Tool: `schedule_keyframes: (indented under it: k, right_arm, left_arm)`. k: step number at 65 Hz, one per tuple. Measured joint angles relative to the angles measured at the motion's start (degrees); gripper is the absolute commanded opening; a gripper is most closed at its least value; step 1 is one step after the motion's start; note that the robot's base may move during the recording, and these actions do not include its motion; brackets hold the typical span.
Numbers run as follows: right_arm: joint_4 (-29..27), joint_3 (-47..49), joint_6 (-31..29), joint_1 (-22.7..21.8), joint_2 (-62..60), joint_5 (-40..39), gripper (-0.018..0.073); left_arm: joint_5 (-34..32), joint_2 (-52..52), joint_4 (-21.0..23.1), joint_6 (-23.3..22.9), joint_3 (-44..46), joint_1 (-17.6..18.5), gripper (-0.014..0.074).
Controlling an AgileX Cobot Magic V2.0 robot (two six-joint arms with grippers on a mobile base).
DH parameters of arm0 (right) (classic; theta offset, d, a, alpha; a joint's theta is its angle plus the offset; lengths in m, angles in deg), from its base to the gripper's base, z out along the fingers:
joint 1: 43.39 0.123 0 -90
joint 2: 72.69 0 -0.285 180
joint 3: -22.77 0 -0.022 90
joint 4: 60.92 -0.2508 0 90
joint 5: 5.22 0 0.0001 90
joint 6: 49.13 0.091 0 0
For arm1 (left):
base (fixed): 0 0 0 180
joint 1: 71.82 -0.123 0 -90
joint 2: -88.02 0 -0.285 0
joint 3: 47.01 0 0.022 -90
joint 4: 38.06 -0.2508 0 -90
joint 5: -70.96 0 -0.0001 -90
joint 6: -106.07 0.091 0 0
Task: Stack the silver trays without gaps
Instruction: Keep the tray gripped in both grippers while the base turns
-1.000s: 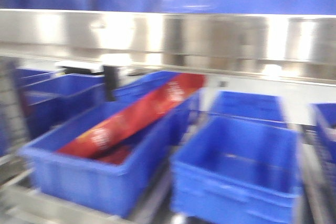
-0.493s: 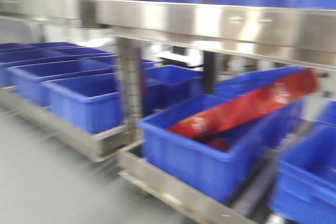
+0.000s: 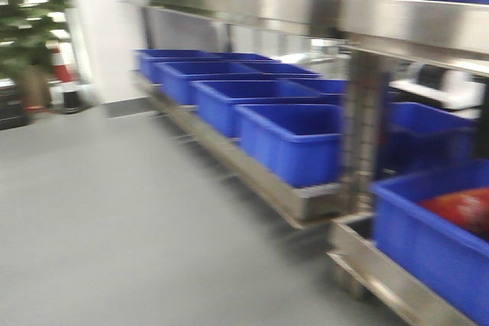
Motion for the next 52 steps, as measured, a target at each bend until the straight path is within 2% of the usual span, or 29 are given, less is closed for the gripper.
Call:
schedule_keyframes:
  k: [52]
  right_arm:
    - [0.0, 0.0, 0.0, 0.0, 0.0, -0.1, -0.0078]
  left_arm:
    - [0.0, 0.0, -0.1, 0.0, 0.0, 0.0, -0.0016]
